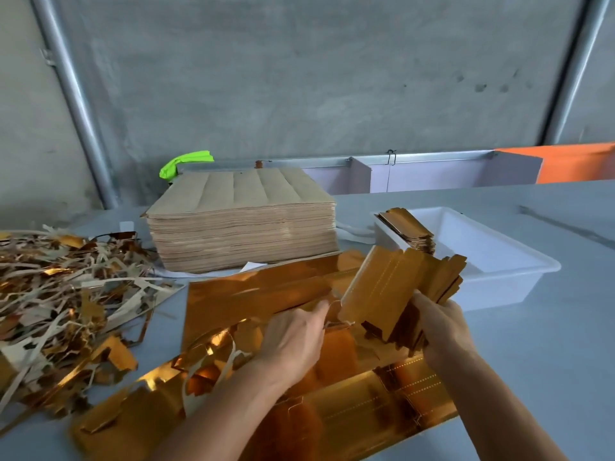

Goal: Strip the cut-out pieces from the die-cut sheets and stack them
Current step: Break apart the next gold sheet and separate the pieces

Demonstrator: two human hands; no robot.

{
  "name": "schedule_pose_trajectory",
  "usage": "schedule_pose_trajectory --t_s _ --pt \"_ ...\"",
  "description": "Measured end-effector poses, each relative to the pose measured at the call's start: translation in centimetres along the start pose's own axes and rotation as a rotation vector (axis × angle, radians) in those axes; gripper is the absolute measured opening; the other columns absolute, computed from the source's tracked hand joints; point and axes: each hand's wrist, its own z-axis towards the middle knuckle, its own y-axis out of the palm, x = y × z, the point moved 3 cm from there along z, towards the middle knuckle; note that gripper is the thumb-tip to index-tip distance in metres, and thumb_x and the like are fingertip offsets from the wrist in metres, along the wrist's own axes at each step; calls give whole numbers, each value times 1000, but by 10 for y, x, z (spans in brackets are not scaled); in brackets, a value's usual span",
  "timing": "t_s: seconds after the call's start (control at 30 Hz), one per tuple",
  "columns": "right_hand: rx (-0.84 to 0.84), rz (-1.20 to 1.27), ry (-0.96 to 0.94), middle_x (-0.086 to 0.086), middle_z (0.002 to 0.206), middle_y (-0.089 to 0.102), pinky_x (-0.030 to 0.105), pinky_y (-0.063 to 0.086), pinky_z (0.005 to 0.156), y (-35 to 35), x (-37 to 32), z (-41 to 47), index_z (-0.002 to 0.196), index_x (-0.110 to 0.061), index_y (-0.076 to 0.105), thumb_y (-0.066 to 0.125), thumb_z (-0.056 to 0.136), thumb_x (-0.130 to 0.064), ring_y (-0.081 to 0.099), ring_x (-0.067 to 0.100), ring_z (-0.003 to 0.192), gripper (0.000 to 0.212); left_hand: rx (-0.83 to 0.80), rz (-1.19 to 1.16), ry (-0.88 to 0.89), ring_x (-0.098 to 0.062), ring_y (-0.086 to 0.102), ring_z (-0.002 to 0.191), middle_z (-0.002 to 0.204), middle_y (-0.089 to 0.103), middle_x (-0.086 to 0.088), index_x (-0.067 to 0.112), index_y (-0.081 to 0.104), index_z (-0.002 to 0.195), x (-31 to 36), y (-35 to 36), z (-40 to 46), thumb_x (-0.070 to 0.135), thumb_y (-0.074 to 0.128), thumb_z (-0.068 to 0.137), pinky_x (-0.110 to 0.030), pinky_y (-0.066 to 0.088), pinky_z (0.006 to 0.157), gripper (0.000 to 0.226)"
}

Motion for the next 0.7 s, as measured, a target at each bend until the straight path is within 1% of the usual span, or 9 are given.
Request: schedule_pose_trajectory --t_s 0.1,0.17,0.27,0.37,0.43,0.5,0.57,0.6,0.7 --pt "-44 3 36 0 87 64 47 48 81 7 6 -4 89 -18 53 46 98 -31 60 18 78 17 -6 33 -39 -10 51 54 73 58 2 20 26 144 3 0 0 3 45 95 -20 43 49 55" --pt "-58 16 54 1 82 68 46 50 78 8 7 -5 86 -19 55 47 98 -31 63 19 78 19 -31 64 -42 -8 42 47 63 48 2 20 -6 150 7 3 -2 -6 42 89 -20 38 45 82" --pt "-65 33 72 3 86 68 42 48 74 7 5 -9 87 -18 56 47 98 -28 63 21 82 17 -57 125 16 -10 38 47 62 45 -2 19 -39 136 15 4 -2 -10 42 84 -23 37 44 100" --pt "-101 42 71 0 88 70 37 48 71 5 4 -11 96 -15 56 46 98 -33 65 18 81 21 -96 169 74 -10 37 48 65 46 -5 21 -42 133 23 2 2 -11 41 85 -23 37 44 101" --pt "-115 40 73 2 99 68 36 49 71 4 4 -10 113 -10 52 44 95 -44 65 21 88 39 -127 179 94 -10 37 48 65 46 -6 25 -38 136 28 0 3 -13 40 85 -25 45 50 100" --pt "-89 35 87 10 123 58 42 47 82 4 6 -9 130 -10 41 42 91 -55 57 32 111 60 -137 210 119 -11 38 50 67 46 -7 26 -35 137 32 0 3 -13 39 86 -27 47 55 98" --pt "-81 5 70 12 137 49 50 42 96 5 8 -8 133 -10 39 43 85 -61 46 36 126 70 -134 257 148 -11 37 50 67 46 -6 26 -34 138 35 1 3 -13 37 88 -26 42 51 95" --pt "-83 -30 41 10 133 52 50 44 96 7 7 -9 125 -11 45 48 85 -58 47 34 125 62 -130 271 161 -11 36 49 67 46 -6 26 -34 138 36 2 3 -13 36 89 -25 37 47 94" --pt "-25 -128 -39 -3 94 63 29 48 64 6 8 -8 96 -17 55 66 86 -25 60 25 95 17 -121 256 204 -10 36 48 67 45 -6 28 -38 135 38 7 1 -10 36 91 -25 39 48 94"
